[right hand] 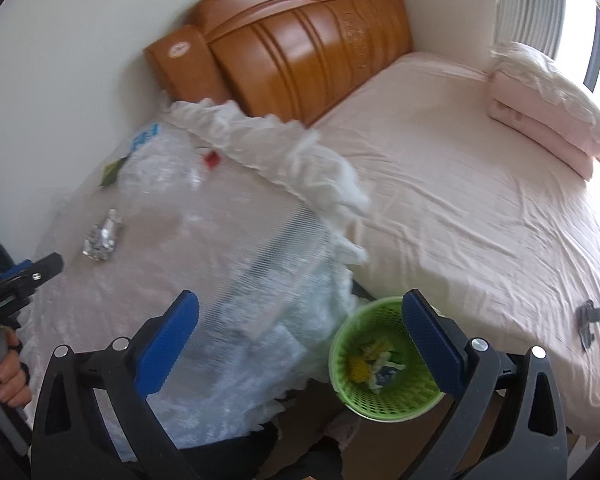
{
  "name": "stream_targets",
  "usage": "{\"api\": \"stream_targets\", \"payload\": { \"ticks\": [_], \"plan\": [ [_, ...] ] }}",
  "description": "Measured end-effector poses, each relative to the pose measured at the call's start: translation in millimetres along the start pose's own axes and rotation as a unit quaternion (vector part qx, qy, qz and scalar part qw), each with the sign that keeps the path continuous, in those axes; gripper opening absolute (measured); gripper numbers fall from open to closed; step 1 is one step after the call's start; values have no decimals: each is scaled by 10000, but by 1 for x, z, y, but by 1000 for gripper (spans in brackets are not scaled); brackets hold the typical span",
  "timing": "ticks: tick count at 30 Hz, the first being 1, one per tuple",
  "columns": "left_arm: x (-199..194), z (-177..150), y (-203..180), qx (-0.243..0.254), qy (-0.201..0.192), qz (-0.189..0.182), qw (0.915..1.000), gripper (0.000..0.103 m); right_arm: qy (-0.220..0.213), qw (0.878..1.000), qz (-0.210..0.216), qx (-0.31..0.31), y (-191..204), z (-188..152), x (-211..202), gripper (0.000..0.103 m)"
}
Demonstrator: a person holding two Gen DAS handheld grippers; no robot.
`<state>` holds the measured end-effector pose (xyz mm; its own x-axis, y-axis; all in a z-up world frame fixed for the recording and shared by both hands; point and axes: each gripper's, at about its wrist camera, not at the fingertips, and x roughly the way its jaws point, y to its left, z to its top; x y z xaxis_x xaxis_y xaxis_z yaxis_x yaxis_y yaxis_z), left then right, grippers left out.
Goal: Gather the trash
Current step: 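Return to the bed and grasp the foil blister pack with the left gripper, then grasp the clear plastic wrap with the right gripper while the left gripper holds the foil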
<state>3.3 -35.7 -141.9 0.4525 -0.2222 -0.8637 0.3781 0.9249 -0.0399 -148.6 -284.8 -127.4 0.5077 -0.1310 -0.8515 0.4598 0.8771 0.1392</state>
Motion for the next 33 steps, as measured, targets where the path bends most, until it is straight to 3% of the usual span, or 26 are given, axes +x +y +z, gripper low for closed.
{"api": "stream_targets", "payload": {
  "ticks": [7, 17, 21, 26, 33],
  "plan": [
    [58, 23, 46, -234, 379, 44, 9990, 95, 65, 9995, 236, -222, 44, 23, 21, 101],
    [143, 41, 48, -308, 931, 126, 9951, 95, 292, 9981, 331, -422, 78, 47, 52, 101],
    [156, 44, 47, -388, 1004, 93, 9942, 91, 389, 9974, 379, -479, 86, 54, 64, 101],
    [160, 46, 42, -282, 937, 169, 9951, 72, 338, 9962, 542, -595, 99, 63, 73, 101],
    [154, 48, 52, -517, 852, 37, 9950, 68, 163, 9881, 749, -1331, 138, 88, 99, 101]
  ]
}}
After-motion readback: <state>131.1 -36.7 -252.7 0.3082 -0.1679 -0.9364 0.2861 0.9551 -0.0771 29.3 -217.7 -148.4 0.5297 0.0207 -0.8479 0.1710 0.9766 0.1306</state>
